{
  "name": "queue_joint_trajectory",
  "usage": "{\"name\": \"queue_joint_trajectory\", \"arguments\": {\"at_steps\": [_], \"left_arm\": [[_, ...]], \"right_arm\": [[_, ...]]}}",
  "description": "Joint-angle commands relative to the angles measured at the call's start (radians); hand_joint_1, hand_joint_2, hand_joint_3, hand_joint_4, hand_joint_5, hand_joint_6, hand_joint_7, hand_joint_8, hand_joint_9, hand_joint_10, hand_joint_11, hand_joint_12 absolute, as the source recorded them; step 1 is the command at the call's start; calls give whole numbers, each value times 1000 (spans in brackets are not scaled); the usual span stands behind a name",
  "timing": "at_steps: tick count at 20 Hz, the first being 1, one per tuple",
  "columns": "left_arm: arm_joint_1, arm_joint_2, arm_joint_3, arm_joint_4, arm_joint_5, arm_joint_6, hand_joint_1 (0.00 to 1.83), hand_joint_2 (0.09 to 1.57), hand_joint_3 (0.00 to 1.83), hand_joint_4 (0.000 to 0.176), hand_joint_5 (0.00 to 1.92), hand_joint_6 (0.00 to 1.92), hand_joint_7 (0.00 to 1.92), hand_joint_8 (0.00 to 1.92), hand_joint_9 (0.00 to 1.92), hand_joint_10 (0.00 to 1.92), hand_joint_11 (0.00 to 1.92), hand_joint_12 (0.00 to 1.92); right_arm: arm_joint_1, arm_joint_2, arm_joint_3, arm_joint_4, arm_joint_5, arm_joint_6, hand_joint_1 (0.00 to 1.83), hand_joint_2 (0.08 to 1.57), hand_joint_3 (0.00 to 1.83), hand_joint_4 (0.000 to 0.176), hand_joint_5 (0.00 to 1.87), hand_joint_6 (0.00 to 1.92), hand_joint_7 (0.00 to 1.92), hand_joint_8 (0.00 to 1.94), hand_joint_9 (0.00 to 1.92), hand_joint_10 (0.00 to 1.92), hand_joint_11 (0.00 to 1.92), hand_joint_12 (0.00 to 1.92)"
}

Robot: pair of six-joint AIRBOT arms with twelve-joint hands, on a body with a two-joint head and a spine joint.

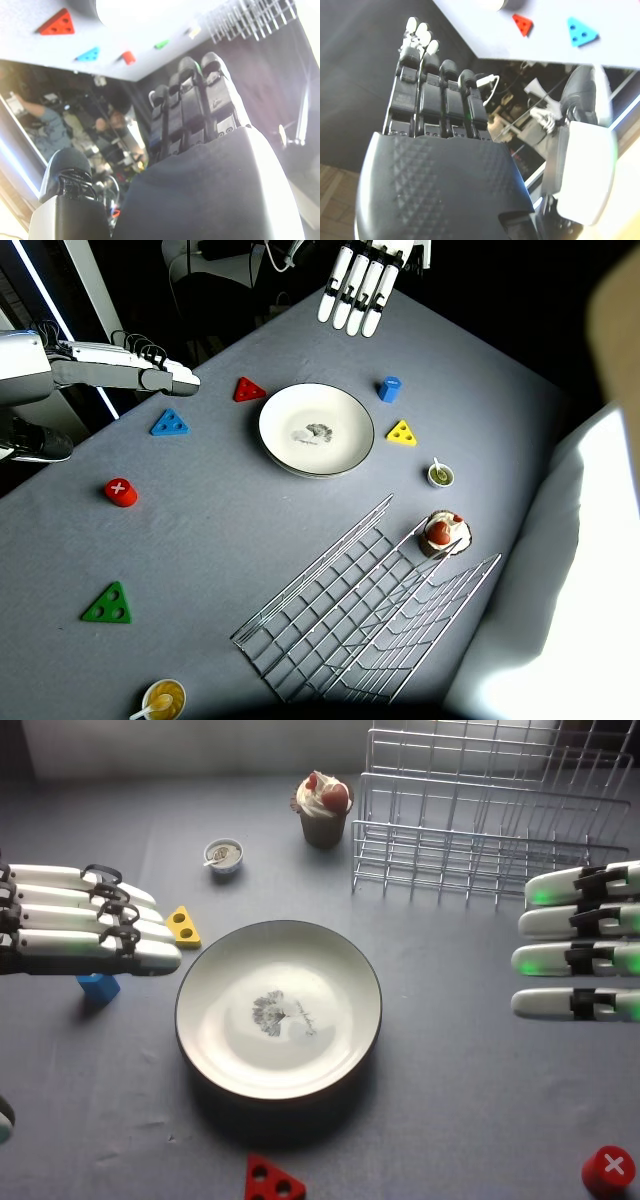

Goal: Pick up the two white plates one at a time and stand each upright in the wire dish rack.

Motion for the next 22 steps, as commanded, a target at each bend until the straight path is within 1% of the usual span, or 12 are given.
{"name": "queue_joint_trajectory", "arguments": {"at_steps": [1, 5, 7, 8, 10, 13, 17, 21, 22], "left_arm": [[-4, 8, 3, -77, -71, -2, 16, 968, 3, 0, 32, 0, 98, 0, 97, 0, 44, 92], [-4, 8, -1, -80, -69, -2, 1, 969, 2, 0, 56, 9, 112, 5, 111, 7, 72, 91], [-4, 8, -5, -87, -67, -2, 20, 966, 0, 0, 49, 4, 108, 2, 109, 4, 69, 85], [-4, 8, -9, -87, -66, -2, 31, 968, 0, 0, 44, 1, 104, 0, 104, 2, 69, 81], [-4, 8, -12, -86, -68, -2, 5, 962, 0, 0, 52, 3, 103, 0, 109, 3, 83, 80], [-4, 10, -11, -88, -70, -2, 36, 962, 0, 0, 63, 4, 116, 3, 120, 5, 91, 74], [-4, 11, -12, -95, -96, -2, 22, 968, 2, 0, 51, 2, 91, 1, 91, 0, 72, 59], [-4, 11, -22, -96, -119, -2, 0, 961, 0, 0, 57, 2, 103, 3, 108, 5, 93, 61], [-4, 9, -22, -119, -142, -2, 0, 953, 0, 0, 69, 6, 108, 4, 114, 7, 97, 62]], "right_arm": [[1, 5, 1, 64, 80, -1, 2, 936, 2, 0, 133, 2, 169, 5, 170, 6, 138, 80], [1, 3, 2, 64, 80, -1, 0, 929, 0, 0, 130, 3, 148, 3, 152, 2, 137, 66], [1, 3, 1, 68, 80, -1, 0, 927, 0, 0, 124, 0, 142, 0, 143, 0, 133, 59], [1, 3, 1, 70, 80, -1, 0, 926, 0, 0, 145, 8, 166, 10, 167, 10, 161, 68], [1, 3, -4, 73, 79, -1, 0, 934, 1, 0, 134, 2, 157, 3, 164, 6, 152, 58], [1, 6, -12, 87, 74, -1, 42, 912, 0, 0, 152, 5, 169, 4, 174, 6, 171, 57], [0, 7, -13, 88, 74, -1, 35, 909, 0, 0, 163, 5, 201, 11, 199, 11, 194, 57], [-1, 8, -13, 87, 74, -1, 24, 930, 4, 0, 167, 5, 177, 0, 183, 0, 188, 45], [-1, 9, -13, 87, 74, -1, 26, 931, 5, 0, 173, 7, 178, 1, 184, 0, 192, 45]]}}
